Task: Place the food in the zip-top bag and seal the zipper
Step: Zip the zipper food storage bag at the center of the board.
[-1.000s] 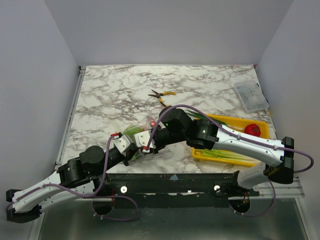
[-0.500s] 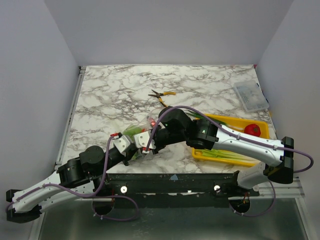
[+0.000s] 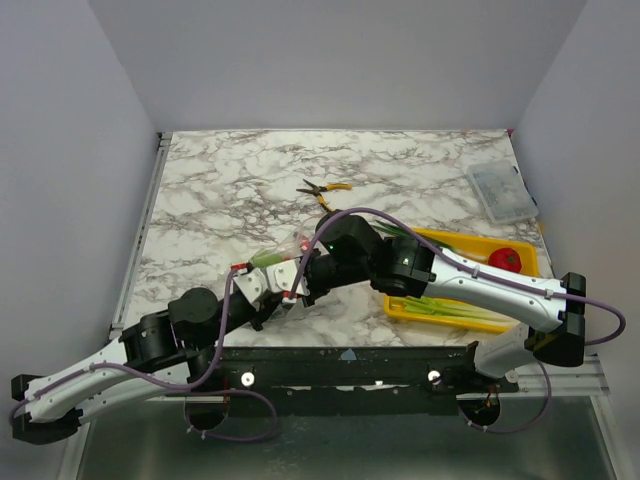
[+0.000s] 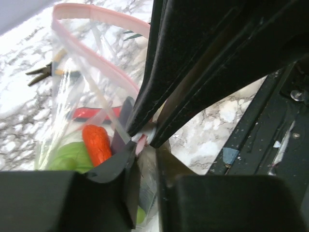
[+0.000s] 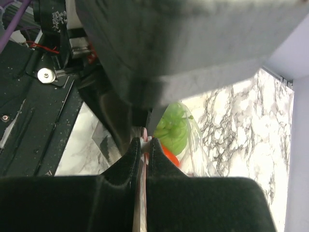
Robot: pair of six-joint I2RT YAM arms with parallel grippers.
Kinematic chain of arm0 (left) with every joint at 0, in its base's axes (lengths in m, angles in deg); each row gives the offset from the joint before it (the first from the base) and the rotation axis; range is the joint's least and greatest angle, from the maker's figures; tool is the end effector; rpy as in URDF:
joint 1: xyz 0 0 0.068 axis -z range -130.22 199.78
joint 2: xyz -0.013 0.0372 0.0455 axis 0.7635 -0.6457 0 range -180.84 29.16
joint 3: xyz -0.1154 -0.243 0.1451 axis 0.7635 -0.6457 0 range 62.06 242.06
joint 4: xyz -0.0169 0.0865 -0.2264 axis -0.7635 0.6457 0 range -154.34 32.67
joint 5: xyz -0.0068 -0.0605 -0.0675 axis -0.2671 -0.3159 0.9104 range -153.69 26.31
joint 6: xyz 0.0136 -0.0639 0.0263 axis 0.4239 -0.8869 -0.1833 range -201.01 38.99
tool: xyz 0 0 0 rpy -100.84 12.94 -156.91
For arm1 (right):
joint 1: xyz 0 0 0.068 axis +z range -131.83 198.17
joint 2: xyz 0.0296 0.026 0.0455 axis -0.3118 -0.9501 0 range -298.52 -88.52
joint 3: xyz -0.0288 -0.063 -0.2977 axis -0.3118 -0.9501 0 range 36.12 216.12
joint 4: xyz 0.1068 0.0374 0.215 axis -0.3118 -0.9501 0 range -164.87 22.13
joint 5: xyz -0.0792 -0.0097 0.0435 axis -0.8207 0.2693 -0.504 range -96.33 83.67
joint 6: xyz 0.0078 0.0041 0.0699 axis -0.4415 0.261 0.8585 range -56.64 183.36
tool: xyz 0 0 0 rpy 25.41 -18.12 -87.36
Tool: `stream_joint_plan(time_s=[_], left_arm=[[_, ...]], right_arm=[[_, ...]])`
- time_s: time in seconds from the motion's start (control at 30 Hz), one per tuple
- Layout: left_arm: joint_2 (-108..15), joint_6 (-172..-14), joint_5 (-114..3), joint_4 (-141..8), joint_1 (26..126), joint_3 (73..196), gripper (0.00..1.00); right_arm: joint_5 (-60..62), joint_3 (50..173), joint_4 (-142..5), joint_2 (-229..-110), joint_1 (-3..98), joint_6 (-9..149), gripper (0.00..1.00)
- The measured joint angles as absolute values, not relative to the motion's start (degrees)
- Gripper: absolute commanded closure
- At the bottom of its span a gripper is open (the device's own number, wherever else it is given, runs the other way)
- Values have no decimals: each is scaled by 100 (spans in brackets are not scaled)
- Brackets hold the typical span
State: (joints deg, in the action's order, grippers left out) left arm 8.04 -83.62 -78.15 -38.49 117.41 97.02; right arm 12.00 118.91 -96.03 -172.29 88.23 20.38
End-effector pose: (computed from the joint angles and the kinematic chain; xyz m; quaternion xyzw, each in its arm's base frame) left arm 0.0413 -0.0624 0.3059 0.3476 0.6928 -0.2792 0.5668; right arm 0.0942 0.3128 0.4030 -0.7545 0.4023 0.2505 0.4539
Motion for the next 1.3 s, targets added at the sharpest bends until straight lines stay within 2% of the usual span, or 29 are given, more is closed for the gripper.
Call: stream_joint_plan(time_s=[0.03, 0.63, 1.3], left_arm=[[852, -8357, -7815, -3851, 11739, 9702, 100], [1980, -8294, -8344, -4015, 11739, 9340, 100], [2024, -8244, -8681, -4199, 11739, 9340, 100]], right_arm=[[1206, 11900, -9603, -17229, 8823, 2045, 100], [939, 11865, -9325, -17288, 8727, 1638, 100], [1729, 11449, -9435, -16982, 7278, 1114, 100]])
